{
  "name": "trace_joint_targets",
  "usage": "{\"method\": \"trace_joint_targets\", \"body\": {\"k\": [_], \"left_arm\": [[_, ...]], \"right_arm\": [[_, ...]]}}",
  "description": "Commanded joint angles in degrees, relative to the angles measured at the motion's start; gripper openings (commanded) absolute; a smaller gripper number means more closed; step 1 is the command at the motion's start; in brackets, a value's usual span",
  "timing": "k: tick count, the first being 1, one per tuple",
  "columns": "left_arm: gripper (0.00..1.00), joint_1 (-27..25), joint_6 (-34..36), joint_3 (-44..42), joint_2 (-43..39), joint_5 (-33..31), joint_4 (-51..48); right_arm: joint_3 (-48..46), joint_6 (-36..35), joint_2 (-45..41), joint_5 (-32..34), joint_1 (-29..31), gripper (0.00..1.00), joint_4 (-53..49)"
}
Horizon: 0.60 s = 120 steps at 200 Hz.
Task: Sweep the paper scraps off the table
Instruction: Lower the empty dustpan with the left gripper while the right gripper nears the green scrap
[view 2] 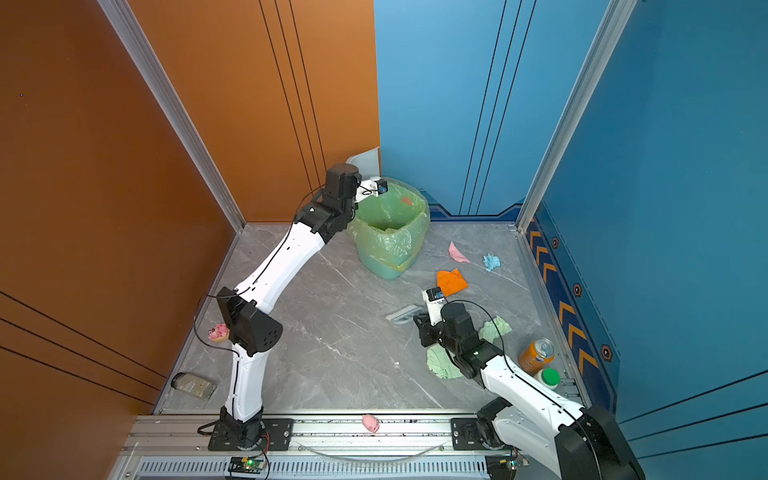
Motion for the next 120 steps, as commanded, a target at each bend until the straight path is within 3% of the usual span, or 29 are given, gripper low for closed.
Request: {"method": "trace_joint_targets", "body": {"k": [1,54,120], "left_arm": [[0.00,0.4,-8.7,-1.9,-5.8,1.5,-0.2],[0.00,0.7,-21.8,-11.4,-13.1,2.8,-0.8],[0.00,1.8,-40.2,-31.2,-25.7,7.4,-0.7]], "right_arm": [[2.8,-0.1,0.1,1.0,0.6,0.00,-1.1],[6.5,-0.5,-2.4,1.7,0.8,0.00,-7.7],[17.6,0.2,-2.9,5.1,1.1,0.00,-28.1]]}}
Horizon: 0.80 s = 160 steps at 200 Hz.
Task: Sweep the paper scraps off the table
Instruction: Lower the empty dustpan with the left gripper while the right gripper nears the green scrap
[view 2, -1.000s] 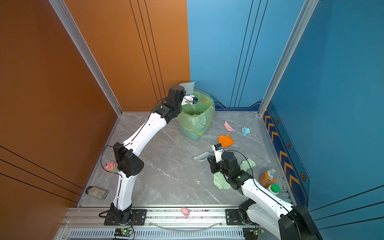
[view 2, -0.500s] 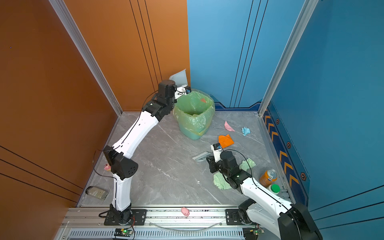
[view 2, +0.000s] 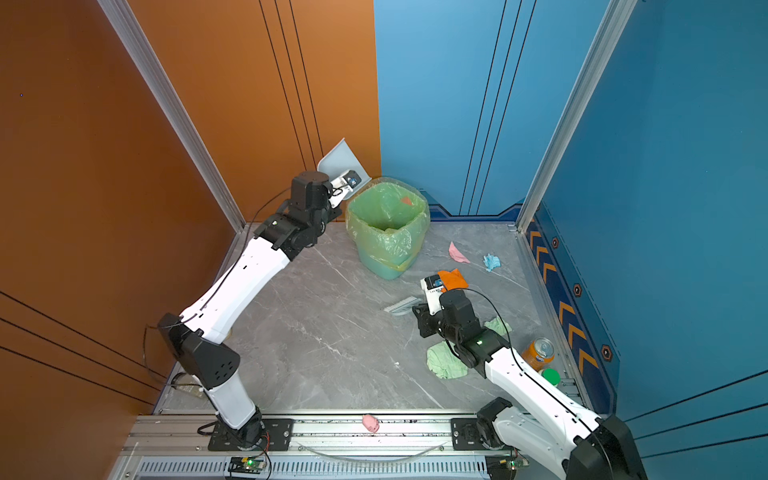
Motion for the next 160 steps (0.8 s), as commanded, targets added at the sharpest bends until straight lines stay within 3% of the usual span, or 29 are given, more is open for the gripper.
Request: {"method": "trace_joint_targets", "body": {"k": [1,71,98,130,160], "left_arm": [[0.00,0.8,-10.7,-6.0,-5.1,2.5,-0.4],[0.00,1.0,-22.6,-29.5,-18.3,4.7,2.5],[0.00,1.2,-27.6,-36.0,-22.6,6.2,2.3],[0.00,1.9,-29.6,-42.1,-26.3,5.6,0.9],[0.00,2.9,-32.9,-45.7,-28.1,8.6,-2.5]], "right_arm": [[4.7,0.4,-1.0,3.4,0.4,0.00,-11.0],[17.8,6.6,3.1,7.4,1.0,0.00,-32.3],[22.7,8.0,5.1,6.5,0.9,0.00,-40.2],[32.0,7.9,10.5,4.6,0.3,0.00,-57.6],[33.4,8.5,12.7,3.9,1.0,0.00,-64.9]]}}
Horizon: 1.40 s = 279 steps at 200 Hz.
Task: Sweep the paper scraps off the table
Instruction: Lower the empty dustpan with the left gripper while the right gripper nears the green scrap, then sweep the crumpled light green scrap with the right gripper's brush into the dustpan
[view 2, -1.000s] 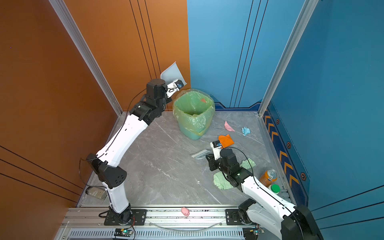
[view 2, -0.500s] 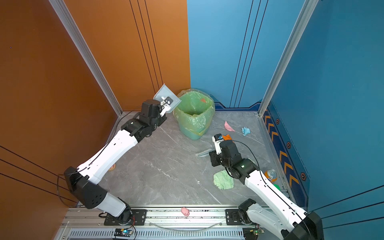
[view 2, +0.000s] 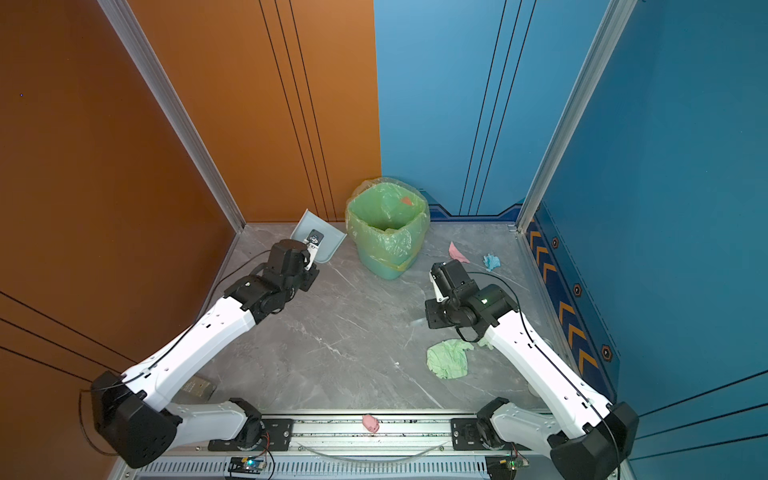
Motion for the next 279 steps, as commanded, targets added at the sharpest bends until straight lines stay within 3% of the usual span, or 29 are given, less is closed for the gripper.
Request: {"method": "trace_joint_targets", "body": {"k": [1,78,130,169,214,279], "left_arm": [[0.00,0.9,-4.6,-2.9,-2.1,3.3,-2.5],[0.00,-0.3,-10.5,-12.8,-5.1,16.5,-2.6],[0.00,-3.1,-11.4,-13.3,-0.5,20.0,-2.6],[0.00,-5.2,-10.3,-11.6,4.9,25.0,-2.8],[0.00,-6.8,-9.8,-11.5,7.0,24.9,-2.7],[0.00,-7.6,-9.3,-11.6,8.9,25.0,-2.7]], "right_arm": [[1.0,1.8,1.2,-1.2,0.4,0.00,-12.9],[-5.3,3.1,4.0,-0.7,0.4,0.00,-10.8],[-6.3,2.0,10.1,-1.4,-0.3,0.00,-6.0],[-5.5,1.6,12.3,2.0,-1.5,0.00,2.2],[-5.2,-2.5,12.3,3.8,-3.8,0.00,17.4],[-1.8,-5.5,13.8,-8.7,-4.2,0.00,24.1]]}}
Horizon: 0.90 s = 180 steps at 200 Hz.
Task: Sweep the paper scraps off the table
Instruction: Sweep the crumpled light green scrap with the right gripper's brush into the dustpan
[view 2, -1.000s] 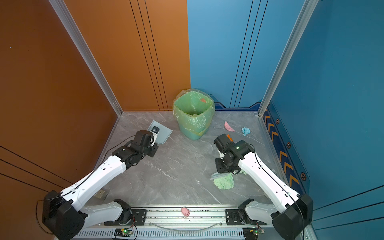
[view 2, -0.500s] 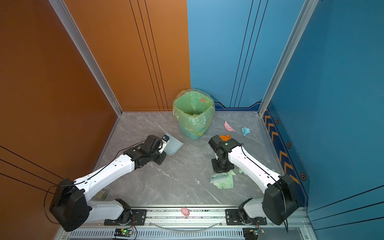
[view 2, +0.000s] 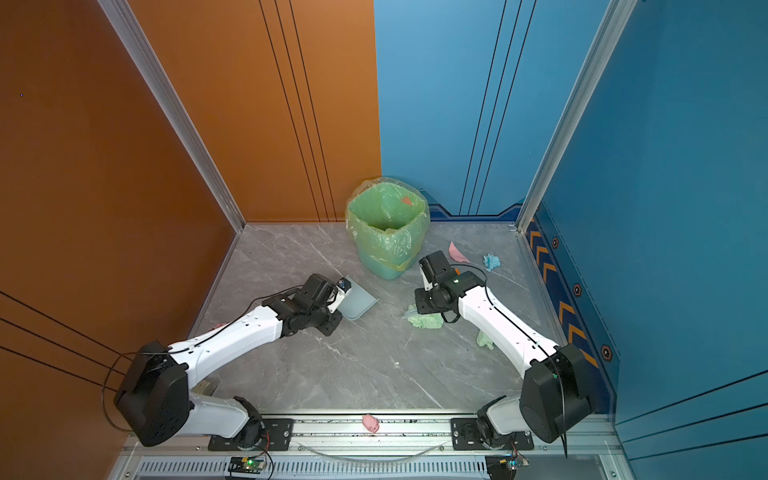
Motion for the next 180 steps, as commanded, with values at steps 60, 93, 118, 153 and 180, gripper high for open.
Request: {"method": "trace_joint_targets", "body": {"k": [60,93,118,153,180], "left_arm": [[0.00,-1.2,2.2,0.9,2.8,4.2,-0.6],[0.00,-1.8,2.2,1.0,4.2,6.0,-0.5],[0.00,-2.7,1.8,1.4,5.6,7.2,-0.5],[0.00,-4.7,1.6,1.6,7.4,7.7,-0.5],[0.00,-6.1,1.0,1.3,8.2,7.9,-0.3]], "right_arm": [[-4.0,0.3,-9.5,-5.1,-3.3,0.00,4.2],[-6.0,3.2,-13.6,5.1,-5.2,0.00,4.5],[-7.2,4.7,-14.3,11.7,-5.6,0.00,5.3],[-8.6,5.2,-12.8,11.5,-5.6,0.00,6.8],[-9.0,5.3,-11.0,12.1,-5.5,0.00,6.7]]}}
